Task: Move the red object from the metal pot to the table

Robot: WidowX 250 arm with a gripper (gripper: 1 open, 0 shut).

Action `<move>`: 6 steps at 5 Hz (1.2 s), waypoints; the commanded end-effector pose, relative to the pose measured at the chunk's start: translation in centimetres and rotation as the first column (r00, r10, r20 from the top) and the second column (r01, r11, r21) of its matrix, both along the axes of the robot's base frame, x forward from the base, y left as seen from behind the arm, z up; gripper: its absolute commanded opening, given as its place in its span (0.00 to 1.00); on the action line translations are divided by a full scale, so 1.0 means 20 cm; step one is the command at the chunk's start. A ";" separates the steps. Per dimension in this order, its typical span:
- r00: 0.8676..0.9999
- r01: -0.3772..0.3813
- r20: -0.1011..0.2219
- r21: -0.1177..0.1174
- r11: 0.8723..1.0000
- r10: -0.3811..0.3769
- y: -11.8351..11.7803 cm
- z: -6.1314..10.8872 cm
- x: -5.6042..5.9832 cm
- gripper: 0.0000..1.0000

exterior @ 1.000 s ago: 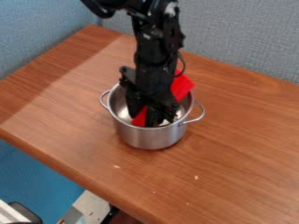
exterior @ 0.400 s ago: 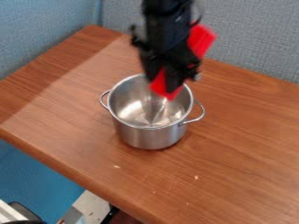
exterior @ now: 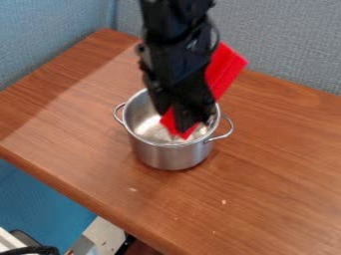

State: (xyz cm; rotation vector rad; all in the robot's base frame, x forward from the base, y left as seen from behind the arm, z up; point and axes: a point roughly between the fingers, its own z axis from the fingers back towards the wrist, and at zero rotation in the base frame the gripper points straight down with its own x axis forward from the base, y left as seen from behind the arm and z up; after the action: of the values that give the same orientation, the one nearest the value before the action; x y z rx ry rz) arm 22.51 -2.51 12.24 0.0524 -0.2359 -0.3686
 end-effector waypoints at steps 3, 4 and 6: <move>0.993 0.079 -0.092 -0.009 0.997 -0.079 -0.16 -0.28 -0.09 0.00; 0.990 0.038 -0.135 0.001 0.999 -0.037 -0.15 -0.40 -0.06 0.00; 0.981 0.009 -0.195 0.027 1.000 -0.004 -0.12 -0.50 -0.07 0.00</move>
State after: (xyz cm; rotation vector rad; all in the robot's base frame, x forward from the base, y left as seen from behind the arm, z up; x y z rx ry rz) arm 21.73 -5.50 3.52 0.0333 -0.0917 -0.3999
